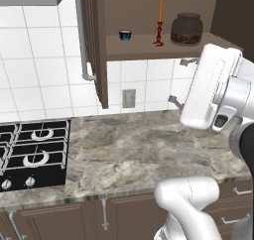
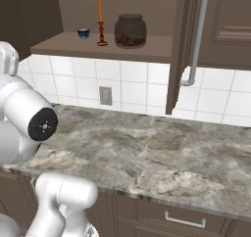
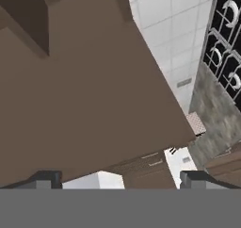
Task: Pick the jar and candle from the dining table and place them in the open cabinet. Close the cabinet after placing the objects.
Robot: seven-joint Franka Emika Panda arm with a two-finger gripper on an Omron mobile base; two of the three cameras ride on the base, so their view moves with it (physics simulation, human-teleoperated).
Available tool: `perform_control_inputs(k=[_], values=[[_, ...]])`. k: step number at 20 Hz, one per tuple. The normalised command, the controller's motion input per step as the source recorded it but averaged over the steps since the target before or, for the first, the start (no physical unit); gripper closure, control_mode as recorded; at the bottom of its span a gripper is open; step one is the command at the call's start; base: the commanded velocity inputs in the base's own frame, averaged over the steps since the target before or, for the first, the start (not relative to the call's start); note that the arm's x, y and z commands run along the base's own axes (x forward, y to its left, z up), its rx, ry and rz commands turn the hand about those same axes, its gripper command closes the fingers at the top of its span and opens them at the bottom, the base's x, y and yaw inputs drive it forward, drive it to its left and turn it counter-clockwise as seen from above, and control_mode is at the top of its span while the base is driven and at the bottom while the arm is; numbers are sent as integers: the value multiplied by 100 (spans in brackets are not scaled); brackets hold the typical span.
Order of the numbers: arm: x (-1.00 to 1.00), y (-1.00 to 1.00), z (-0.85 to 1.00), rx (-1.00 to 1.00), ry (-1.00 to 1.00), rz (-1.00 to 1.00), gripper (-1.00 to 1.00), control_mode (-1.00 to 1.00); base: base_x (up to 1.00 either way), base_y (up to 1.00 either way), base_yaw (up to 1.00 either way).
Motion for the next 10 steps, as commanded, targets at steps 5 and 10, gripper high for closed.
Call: perform_control_inputs(k=[5,10], values=[[-24,40,0,-4,-12,10,-100,-100,0,0,0],[-19,42,0,-5,-10,12,-100,-100,0,0,0]])
